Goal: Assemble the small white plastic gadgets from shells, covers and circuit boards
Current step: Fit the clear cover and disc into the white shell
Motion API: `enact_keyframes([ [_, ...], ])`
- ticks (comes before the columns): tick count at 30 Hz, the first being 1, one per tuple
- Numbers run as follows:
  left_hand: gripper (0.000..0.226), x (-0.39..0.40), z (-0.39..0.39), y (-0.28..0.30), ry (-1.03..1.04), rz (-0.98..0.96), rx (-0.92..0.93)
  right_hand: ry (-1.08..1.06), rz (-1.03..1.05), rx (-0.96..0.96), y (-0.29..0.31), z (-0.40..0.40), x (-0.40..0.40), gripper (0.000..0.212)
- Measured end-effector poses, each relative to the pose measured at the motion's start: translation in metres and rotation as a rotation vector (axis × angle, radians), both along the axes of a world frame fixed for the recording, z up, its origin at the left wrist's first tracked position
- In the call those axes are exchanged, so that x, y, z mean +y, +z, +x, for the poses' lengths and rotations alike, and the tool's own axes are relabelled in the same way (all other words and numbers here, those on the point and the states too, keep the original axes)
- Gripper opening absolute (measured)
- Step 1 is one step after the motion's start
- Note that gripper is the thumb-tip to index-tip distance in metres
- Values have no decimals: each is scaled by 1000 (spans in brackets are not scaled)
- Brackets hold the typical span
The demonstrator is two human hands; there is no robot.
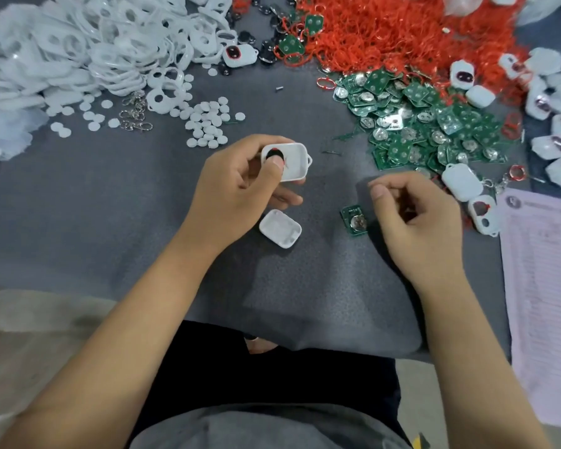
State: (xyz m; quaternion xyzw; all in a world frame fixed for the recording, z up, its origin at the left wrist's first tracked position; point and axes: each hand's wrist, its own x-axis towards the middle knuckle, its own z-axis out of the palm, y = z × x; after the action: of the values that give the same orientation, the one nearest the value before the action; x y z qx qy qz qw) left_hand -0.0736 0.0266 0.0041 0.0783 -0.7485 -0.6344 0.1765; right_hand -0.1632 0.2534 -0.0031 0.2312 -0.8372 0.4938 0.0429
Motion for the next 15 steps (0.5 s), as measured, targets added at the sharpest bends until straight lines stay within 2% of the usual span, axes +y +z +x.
enact_keyframes([
  [3,24,1,0,0,-28,66,-36,-26,156,129,-6,16,14,7],
  [8,26,-2,0,-1,-46,277,-35,-24,380,226,-9,31,15,37],
  [15,32,-13,8,0,140,436,76,106,431,287,-8,23,-10,33],
])
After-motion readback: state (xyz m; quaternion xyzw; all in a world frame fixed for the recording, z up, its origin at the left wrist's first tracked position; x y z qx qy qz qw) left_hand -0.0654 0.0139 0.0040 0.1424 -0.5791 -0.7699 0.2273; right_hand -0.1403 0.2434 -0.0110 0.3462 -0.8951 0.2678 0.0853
